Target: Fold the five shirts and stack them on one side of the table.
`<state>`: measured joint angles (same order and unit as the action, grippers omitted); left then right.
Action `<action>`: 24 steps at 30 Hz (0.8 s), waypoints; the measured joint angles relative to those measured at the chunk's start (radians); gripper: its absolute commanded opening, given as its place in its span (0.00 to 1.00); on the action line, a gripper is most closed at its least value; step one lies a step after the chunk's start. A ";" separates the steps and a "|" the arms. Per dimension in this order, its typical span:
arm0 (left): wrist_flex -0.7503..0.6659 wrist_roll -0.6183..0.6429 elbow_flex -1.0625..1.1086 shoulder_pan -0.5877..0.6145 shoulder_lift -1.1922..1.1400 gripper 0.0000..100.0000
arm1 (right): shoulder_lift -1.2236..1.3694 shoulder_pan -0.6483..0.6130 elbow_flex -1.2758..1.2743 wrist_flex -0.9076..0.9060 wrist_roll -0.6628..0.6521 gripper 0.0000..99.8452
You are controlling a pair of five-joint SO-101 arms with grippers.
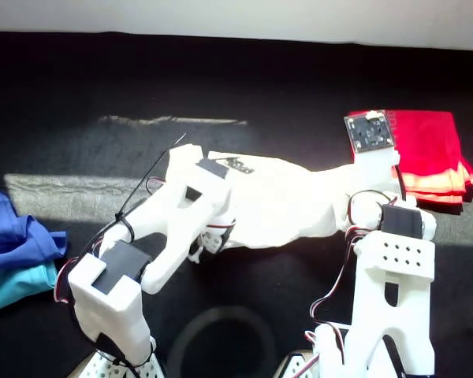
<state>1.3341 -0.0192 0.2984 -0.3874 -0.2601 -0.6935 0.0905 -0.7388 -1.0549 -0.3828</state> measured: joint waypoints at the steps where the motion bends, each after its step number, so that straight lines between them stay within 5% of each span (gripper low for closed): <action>1: 0.031 0.000 -0.025 0.000 0.000 0.02 | 0.000 0.000 0.000 0.000 0.000 0.01; 8: 0.196 -0.002 -0.176 0.032 0.038 0.02 | 0.000 0.000 0.014 0.000 0.000 0.01; 15: 0.364 -0.003 -0.331 0.193 0.316 0.02 | 0.000 0.000 0.252 0.000 0.000 0.01; 24: 0.397 -0.094 -0.493 0.379 0.709 0.02 | 0.000 -0.002 0.582 0.000 0.000 0.01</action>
<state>1.7315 -0.1128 -0.1941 -0.0084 0.4488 -0.6935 0.0890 -0.1573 -1.0549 -0.3828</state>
